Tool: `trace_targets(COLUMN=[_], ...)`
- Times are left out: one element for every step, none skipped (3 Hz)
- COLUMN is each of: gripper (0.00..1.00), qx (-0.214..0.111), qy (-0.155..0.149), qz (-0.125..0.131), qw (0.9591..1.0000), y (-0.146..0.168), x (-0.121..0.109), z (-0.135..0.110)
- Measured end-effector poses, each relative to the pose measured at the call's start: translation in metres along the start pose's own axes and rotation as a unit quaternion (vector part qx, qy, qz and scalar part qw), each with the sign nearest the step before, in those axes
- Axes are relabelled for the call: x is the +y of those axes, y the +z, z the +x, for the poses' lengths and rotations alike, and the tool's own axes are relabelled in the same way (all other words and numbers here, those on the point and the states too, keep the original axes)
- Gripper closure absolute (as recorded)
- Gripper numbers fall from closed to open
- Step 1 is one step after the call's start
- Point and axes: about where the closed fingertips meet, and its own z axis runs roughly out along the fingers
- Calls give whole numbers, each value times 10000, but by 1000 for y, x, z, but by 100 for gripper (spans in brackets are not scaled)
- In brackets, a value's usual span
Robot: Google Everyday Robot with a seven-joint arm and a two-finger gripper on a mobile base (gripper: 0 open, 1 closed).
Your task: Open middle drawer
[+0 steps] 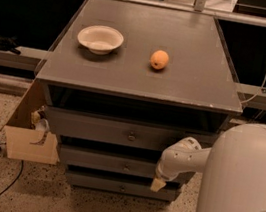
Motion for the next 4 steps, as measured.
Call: trace_targets(gripper=[48,71,94,75], qx=[81,210,210,210], qy=[-37,0,0,0], qz=[25,57,57,57], qw=[10000,9998,9998,9998], y=[-3,-7,-10,-10], x=[1,3,3,3], z=[3,13,12,12])
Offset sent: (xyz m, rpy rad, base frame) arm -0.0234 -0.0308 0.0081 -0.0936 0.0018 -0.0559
